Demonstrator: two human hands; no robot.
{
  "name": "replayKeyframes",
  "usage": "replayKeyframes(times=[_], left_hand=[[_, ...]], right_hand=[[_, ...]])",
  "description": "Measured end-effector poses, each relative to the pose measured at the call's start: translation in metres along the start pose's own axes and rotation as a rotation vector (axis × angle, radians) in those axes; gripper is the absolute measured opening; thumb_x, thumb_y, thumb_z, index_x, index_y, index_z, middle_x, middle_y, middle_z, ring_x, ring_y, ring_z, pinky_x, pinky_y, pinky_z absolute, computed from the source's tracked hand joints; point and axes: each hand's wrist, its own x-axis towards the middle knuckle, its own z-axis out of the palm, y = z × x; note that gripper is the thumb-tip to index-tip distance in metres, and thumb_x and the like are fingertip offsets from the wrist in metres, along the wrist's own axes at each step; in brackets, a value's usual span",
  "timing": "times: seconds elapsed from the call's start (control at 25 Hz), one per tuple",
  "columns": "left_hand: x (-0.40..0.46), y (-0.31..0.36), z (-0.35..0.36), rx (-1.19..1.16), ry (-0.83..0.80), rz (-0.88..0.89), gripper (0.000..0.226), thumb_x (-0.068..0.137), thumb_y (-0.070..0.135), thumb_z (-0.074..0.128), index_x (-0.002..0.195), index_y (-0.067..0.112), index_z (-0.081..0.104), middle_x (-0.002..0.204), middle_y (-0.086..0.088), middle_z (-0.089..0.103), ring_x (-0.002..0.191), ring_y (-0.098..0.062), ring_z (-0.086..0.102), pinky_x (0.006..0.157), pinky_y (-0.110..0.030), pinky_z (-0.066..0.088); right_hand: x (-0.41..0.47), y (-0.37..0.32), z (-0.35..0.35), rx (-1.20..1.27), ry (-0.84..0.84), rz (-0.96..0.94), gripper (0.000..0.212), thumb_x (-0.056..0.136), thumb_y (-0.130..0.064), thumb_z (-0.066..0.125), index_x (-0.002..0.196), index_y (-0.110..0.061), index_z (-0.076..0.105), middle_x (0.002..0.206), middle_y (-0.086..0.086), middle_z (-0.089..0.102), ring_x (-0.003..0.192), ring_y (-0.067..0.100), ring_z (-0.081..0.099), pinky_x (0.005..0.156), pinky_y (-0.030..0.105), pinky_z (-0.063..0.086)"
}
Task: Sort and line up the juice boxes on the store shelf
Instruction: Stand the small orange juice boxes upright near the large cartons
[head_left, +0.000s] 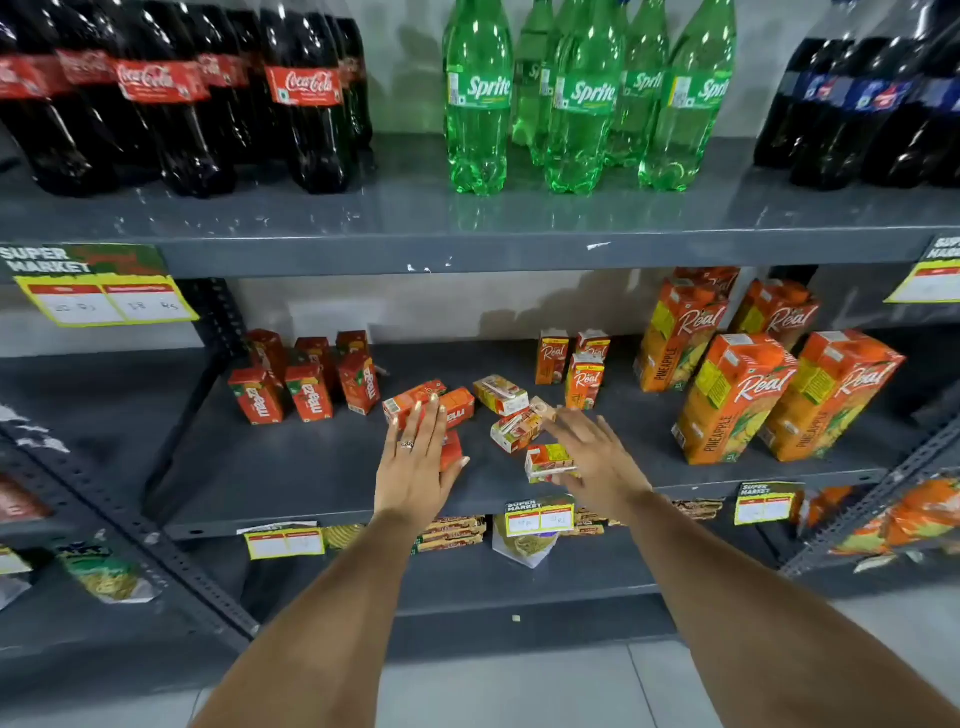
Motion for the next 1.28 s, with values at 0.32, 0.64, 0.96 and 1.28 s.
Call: replayKeyframes(times=[0.32, 0.64, 0.96, 1.28], left_hand=[[0.0, -0.012, 0.03, 0.061, -0.141, -0.026, 0.082, 0.089, 0.064, -0.004, 0.153, 0.014, 0.005, 0.162, -0.005, 0.003, 0.149, -0.023, -0.001, 0.117, -0.051, -0.008], [0.009, -0.009, 0.042, -0.016, -0.1, -0.046, 0.068, 0.096, 0.057, 0.018, 0.152, 0.019, 0.022, 0.161, -0.003, 0.017, 0.148, -0.03, 0.011, 0.117, -0.056, 0.008], [0.006, -0.013, 0.048, -0.072, -0.024, -0.03, 0.061, 0.095, 0.05, 0.03, 0.147, 0.018, 0.034, 0.157, -0.005, 0.03, 0.146, -0.03, 0.02, 0.116, -0.055, 0.013], [0.005, -0.013, 0.049, -0.092, 0.001, -0.031, 0.061, 0.094, 0.05, 0.03, 0.146, 0.017, 0.035, 0.155, -0.006, 0.034, 0.143, -0.029, 0.028, 0.114, -0.053, 0.019]], right_hand=[[0.023, -0.005, 0.007, 0.043, -0.246, 0.024, 0.07, 0.088, -0.027, 0.068, 0.148, -0.035, 0.033, 0.156, -0.002, 0.035, 0.14, 0.026, 0.036, 0.113, 0.044, 0.029], [0.037, -0.011, 0.01, 0.023, -0.31, 0.023, 0.066, 0.084, -0.027, 0.072, 0.142, -0.036, 0.041, 0.141, 0.003, 0.055, 0.125, 0.029, 0.055, 0.1, 0.043, 0.047], [0.043, 0.016, -0.015, 0.275, -0.205, 0.172, 0.049, 0.076, -0.023, 0.079, 0.12, -0.032, 0.06, 0.118, 0.003, 0.068, 0.103, 0.022, 0.065, 0.077, 0.031, 0.055], [0.027, 0.064, -0.047, 0.533, -0.05, 0.358, 0.042, 0.075, -0.01, 0.082, 0.106, -0.03, 0.062, 0.103, -0.004, 0.068, 0.094, 0.01, 0.066, 0.062, 0.015, 0.046]])
